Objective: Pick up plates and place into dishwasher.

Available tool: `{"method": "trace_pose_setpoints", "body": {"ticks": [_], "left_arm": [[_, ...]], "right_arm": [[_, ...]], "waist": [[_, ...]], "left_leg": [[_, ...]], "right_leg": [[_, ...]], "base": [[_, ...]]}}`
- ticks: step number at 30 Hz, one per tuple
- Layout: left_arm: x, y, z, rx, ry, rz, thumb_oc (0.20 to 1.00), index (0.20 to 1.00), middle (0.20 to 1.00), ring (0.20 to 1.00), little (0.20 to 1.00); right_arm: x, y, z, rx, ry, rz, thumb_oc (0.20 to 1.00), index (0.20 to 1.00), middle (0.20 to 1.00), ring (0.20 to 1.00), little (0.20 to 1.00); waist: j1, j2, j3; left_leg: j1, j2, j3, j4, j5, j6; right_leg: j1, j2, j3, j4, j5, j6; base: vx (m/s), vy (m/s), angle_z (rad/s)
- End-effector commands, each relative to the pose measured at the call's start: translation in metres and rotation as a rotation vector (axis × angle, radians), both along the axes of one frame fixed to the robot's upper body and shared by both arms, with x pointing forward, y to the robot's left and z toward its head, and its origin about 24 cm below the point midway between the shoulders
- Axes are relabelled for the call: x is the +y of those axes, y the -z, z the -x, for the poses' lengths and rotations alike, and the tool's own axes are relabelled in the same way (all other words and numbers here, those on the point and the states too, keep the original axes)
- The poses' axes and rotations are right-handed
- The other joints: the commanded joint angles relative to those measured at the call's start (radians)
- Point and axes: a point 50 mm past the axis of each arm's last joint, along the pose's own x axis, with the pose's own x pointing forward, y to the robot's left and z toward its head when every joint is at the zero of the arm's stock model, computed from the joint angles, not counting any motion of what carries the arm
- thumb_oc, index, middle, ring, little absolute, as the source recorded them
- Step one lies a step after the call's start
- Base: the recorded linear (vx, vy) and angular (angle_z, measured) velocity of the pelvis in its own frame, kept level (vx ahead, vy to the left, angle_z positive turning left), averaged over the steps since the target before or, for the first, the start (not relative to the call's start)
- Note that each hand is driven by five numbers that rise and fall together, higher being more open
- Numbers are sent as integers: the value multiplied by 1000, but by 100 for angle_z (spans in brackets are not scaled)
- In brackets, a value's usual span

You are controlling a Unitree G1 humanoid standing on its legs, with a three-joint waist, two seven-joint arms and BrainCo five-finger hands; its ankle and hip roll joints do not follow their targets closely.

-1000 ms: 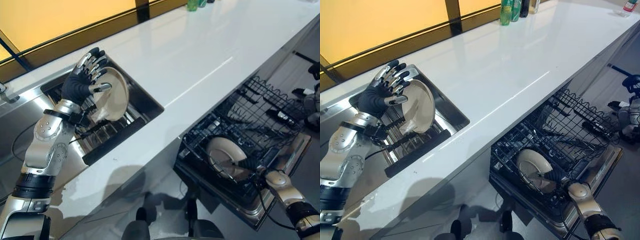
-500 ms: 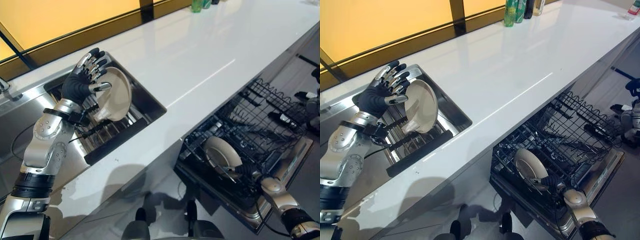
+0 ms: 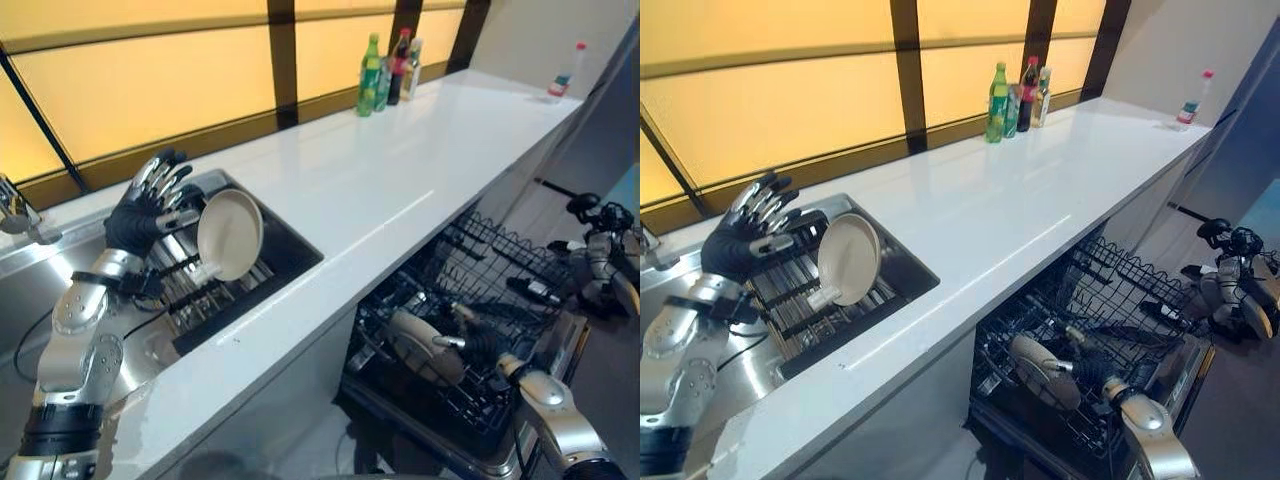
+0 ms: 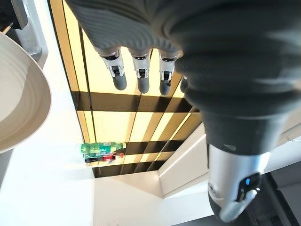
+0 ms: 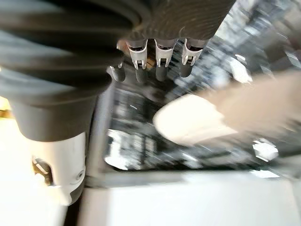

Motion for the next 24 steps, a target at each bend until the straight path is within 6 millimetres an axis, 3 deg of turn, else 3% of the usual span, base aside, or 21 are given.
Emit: {"method": "trace_pose_setpoints", "body": {"ticks": [1,10,15,18,24], "left_arm": [[9,-12,7,-107,-36,-29,1000,1000,1000,1000,1000],[23,4,24,-104,-92,34,1000,1000,1000,1000,1000],[24,14,33,-118,-151,18,1000,1000,1000,1000,1000],[20,14,35,-139,-234,-113,1000,1000,1000,1000,1000],[23,-1,29,-233,-474,-595,1000,1000,1000,1000,1000]], "right_arm": [[-12,-44,-15,-190,-5,53,1000,1000,1000,1000,1000],[-26,-91,-5,-446,43,45,1000,1000,1000,1000,1000],[-15,-114,4,-621,61,17,1000,1000,1000,1000,1000],[-6,-125,6,-700,60,-7,1000,1000,1000,1000,1000],[10,-142,1,-781,10,-23,1000,1000,1000,1000,1000]], "waist": [[-38,-2,-44],[-69,11,-80],[-72,20,-96],[-69,24,-102],[-68,28,-109]], "left_leg": [[-66,-51,19,48,15,60],[-37,-61,45,43,4,69],[-34,-66,48,33,7,73],[-38,-65,49,30,11,72],[-52,-58,43,47,17,66]], "right_leg": [[-34,19,21,3,-3,32],[-22,20,33,3,-5,20],[-22,18,36,3,-9,14],[-22,19,34,3,-13,10],[-17,31,31,4,-22,-5]], "base": [[-20,102,-3],[-12,92,-8],[-24,92,-2],[-25,73,0],[-17,28,4]]}}
